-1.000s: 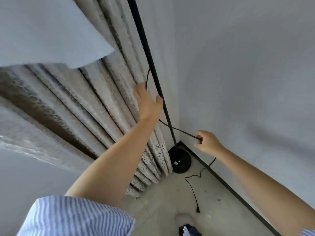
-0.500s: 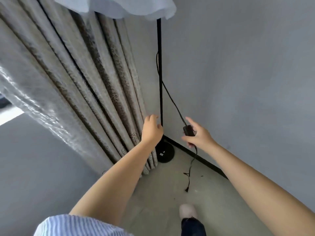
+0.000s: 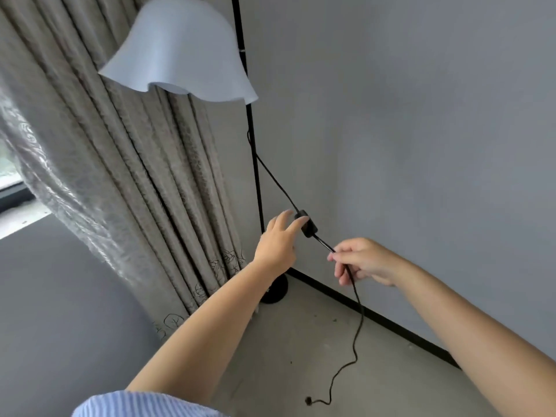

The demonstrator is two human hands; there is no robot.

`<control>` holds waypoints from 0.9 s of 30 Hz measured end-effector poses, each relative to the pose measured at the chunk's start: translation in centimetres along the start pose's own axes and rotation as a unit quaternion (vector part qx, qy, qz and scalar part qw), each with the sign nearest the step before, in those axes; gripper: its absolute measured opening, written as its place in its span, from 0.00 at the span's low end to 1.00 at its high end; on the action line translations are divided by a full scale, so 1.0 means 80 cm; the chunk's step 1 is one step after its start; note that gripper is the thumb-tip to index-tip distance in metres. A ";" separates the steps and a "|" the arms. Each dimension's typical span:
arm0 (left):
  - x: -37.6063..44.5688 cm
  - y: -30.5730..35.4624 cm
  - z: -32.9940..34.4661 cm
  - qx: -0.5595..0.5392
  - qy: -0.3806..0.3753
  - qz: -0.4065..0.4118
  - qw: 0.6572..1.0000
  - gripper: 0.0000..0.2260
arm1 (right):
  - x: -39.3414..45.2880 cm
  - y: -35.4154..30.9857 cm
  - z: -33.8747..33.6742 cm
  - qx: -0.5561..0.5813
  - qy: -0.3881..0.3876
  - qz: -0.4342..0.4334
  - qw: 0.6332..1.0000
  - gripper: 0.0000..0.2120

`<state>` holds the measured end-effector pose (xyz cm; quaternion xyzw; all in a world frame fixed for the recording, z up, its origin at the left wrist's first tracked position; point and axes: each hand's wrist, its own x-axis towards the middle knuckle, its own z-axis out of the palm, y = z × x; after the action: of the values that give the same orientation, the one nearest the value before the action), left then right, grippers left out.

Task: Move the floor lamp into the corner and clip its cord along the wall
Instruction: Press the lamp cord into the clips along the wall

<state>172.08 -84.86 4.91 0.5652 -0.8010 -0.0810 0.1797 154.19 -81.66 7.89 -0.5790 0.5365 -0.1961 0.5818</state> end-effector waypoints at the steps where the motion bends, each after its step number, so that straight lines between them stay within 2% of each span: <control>1: -0.002 0.005 0.002 0.050 0.000 0.048 0.998 0.27 | -0.012 -0.001 -0.008 -0.025 -0.030 0.018 0.999 0.10; 4: -0.006 0.028 -0.004 0.115 -0.018 0.161 0.980 0.17 | -0.043 0.003 -0.031 -0.075 -0.115 0.065 0.988 0.10; 6: -0.006 0.041 -0.005 0.139 0.055 0.231 0.962 0.07 | -0.061 0.007 -0.044 -0.089 -0.141 0.081 0.983 0.11; 8: -0.004 0.045 -0.004 0.174 0.084 0.251 0.949 0.08 | -0.075 0.011 -0.055 -0.100 -0.128 0.078 0.984 0.09; 10: 0.002 0.044 -0.001 0.208 0.019 0.210 0.955 0.06 | -0.081 0.016 -0.067 -0.116 -0.077 0.050 0.989 0.08; 13: 0.014 0.025 0.006 0.242 -0.065 0.144 0.957 0.10 | -0.083 0.028 -0.080 -0.176 0.032 -0.007 0.984 0.09; 16: 0.022 0.006 0.009 0.232 -0.138 0.120 0.955 0.12 | -0.077 0.051 -0.086 -0.216 0.101 -0.015 0.971 0.06; 20: 0.036 -0.022 0.028 0.277 -0.264 0.121 0.916 0.12 | -0.049 0.086 -0.082 -0.210 0.140 0.009 0.968 0.07; 23: 0.052 -0.039 0.054 0.317 -0.275 0.165 0.893 0.12 | -0.014 0.105 -0.071 -0.213 0.155 0.000 0.965 0.06; 25: 0.069 -0.046 0.074 0.285 -0.265 0.184 0.903 0.12 | 0.014 0.112 -0.065 -0.211 0.157 -0.009 0.965 0.07; 27: 0.094 -0.050 0.095 0.205 -0.274 0.182 0.922 0.11 | 0.049 0.116 -0.068 -0.223 0.167 -0.019 0.960 0.08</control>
<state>170.49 -93.84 -1.99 0.3902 -0.9069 -0.0328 -0.1555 147.25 -85.15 -0.56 -0.6635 0.6447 -0.1762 0.3362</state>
